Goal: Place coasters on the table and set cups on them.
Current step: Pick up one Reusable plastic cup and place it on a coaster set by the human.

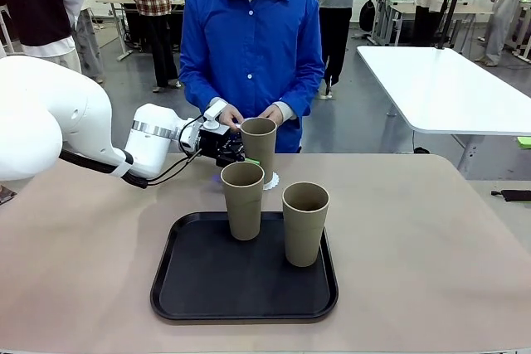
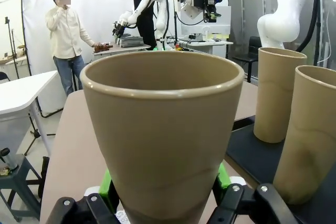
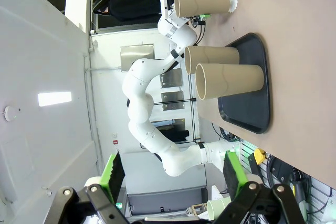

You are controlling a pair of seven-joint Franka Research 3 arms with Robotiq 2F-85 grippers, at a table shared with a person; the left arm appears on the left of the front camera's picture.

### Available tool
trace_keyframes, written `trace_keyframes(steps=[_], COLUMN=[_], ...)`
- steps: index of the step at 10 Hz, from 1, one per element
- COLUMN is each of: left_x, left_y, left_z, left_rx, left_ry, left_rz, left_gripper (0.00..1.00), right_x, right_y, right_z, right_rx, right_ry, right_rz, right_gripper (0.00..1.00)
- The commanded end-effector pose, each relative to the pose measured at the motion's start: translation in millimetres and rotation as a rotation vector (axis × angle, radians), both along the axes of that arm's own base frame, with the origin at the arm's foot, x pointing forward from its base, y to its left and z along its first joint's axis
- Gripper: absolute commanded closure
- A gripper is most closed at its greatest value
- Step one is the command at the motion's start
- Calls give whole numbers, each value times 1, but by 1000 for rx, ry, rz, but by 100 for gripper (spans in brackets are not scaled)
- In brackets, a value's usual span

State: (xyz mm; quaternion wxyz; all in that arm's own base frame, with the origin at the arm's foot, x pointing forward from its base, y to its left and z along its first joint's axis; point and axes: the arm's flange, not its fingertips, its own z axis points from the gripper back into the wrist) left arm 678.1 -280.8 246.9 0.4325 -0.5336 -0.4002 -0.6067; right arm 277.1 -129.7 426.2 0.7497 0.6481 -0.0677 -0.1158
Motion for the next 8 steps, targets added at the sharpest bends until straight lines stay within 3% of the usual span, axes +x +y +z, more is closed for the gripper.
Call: trace_keyframes(steps=[1, 8], left_x=[11, 24], left_y=[-4, 1], left_z=[1, -3], left_rx=[3, 1], left_ry=[23, 53], left_rz=[33, 92], left_gripper=[15, 15], right_x=[0, 0], right_y=[0, 0], right_z=[1, 1], right_rx=[5, 5], right_ry=[-6, -6], right_rz=[-2, -2], right_gripper=[0, 0])
